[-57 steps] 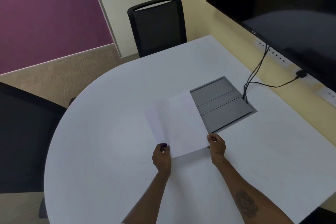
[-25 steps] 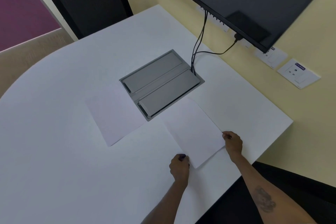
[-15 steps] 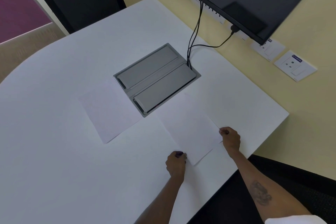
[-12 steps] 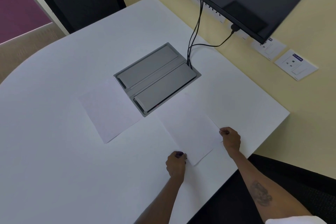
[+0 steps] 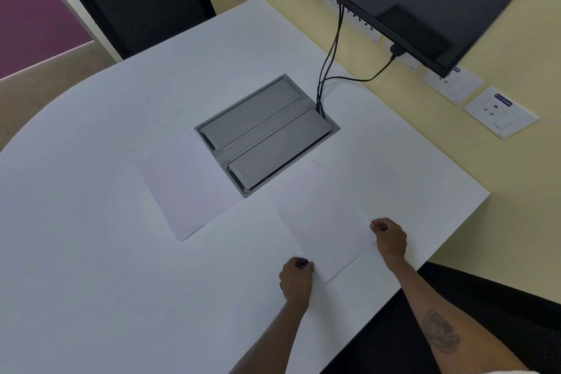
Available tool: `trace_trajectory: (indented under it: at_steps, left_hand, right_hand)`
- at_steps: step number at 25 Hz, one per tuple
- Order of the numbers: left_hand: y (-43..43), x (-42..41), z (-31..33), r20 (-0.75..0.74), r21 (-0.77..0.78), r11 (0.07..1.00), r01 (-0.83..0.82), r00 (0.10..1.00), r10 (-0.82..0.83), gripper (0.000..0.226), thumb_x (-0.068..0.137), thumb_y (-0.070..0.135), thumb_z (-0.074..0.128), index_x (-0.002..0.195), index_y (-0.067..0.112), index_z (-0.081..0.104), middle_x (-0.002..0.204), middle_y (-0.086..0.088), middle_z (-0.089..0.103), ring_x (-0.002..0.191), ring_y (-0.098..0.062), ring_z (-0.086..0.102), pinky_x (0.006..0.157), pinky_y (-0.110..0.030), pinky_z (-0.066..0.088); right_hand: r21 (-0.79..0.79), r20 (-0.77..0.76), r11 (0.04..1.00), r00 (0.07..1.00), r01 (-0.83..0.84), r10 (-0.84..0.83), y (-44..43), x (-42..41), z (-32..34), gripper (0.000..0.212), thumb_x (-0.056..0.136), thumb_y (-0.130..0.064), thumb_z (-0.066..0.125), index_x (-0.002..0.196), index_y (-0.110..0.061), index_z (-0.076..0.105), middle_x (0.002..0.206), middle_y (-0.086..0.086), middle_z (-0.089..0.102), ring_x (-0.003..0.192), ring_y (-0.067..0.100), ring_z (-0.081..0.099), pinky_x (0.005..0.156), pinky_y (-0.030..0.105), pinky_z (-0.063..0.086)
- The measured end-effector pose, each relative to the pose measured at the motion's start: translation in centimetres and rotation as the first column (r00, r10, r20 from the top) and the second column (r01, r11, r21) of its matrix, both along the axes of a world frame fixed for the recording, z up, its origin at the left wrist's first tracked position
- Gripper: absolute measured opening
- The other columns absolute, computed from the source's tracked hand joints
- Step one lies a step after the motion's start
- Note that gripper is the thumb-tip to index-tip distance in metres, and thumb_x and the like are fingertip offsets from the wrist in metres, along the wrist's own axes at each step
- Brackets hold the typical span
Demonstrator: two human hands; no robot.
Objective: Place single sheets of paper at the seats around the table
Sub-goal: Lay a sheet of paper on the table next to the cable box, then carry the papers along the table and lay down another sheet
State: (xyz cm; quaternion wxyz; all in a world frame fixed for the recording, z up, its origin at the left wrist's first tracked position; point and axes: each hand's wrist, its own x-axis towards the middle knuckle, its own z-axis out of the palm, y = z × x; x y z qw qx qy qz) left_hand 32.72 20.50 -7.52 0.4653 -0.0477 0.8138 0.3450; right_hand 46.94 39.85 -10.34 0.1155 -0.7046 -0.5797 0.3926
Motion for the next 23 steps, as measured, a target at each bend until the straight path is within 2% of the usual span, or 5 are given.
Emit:
trace_trajectory:
  at_steps: [7,12,16,20,23]
  left_hand:
    - [0.2,-0.3,-0.2,-0.003,-0.019,0.999,0.046,0.999,-0.046,0.010,0.077,0.029,0.073,0.085,0.022,0.071,0.082,0.004,0.075,0.076,-0.018,0.072,0.078,-0.034,0.059]
    - [0.1,-0.6,-0.2,0.031,-0.014,0.999,0.044,0.999,-0.043,0.015,0.076,0.032,0.075,0.080,0.018,0.070,0.072,0.004,0.075,0.068,-0.020,0.073,0.076,-0.034,0.060]
    - [-0.5,-1.2,0.2,0.060,0.005,1.000,0.021,0.998,-0.022,0.017,0.077,0.031,0.075,0.082,0.015,0.070,0.074,0.002,0.075,0.062,-0.018,0.069,0.075,-0.033,0.061]
    - [-2.2,-2.8,0.8,0.036,0.009,1.000,0.003,0.999,-0.003,0.014,0.080,0.032,0.071,0.081,0.018,0.070,0.074,0.003,0.075,0.073,-0.022,0.073,0.075,-0.034,0.061]
    - [-3.3,-4.4,1.6,-0.004,0.018,0.999,-0.027,1.000,0.028,0.010,0.084,0.029,0.067,0.083,0.020,0.071,0.074,0.005,0.075,0.072,-0.018,0.072,0.071,-0.031,0.059]
  right_hand:
    - [0.002,-0.001,1.000,1.000,0.007,-0.007,0.0,0.0,-0.1,0.007,0.087,-0.010,0.066,0.092,-0.012,0.072,0.091,0.007,0.071,0.087,0.026,0.064,0.072,0.032,0.047]
    - [0.029,0.007,1.000,1.000,-0.004,0.004,0.0,0.1,0.1,0.010,0.087,-0.013,0.068,0.096,-0.008,0.071,0.094,0.008,0.070,0.086,0.022,0.061,0.073,0.031,0.045]
    - [0.062,0.036,0.998,0.999,0.001,-0.003,0.1,0.3,-0.2,0.017,0.085,-0.020,0.072,0.099,-0.011,0.071,0.101,0.009,0.069,0.094,0.027,0.064,0.083,0.040,0.053]
    - [0.118,0.050,0.991,0.997,-0.069,0.063,-1.7,-1.3,0.1,0.014,0.085,-0.020,0.071,0.098,-0.013,0.071,0.101,0.009,0.068,0.096,0.028,0.063,0.086,0.045,0.054]
    - [0.171,0.058,0.975,0.989,-0.143,0.135,-3.5,-3.6,0.1,0.012,0.086,-0.018,0.071,0.097,-0.014,0.071,0.098,0.008,0.067,0.092,0.027,0.063,0.085,0.047,0.053]
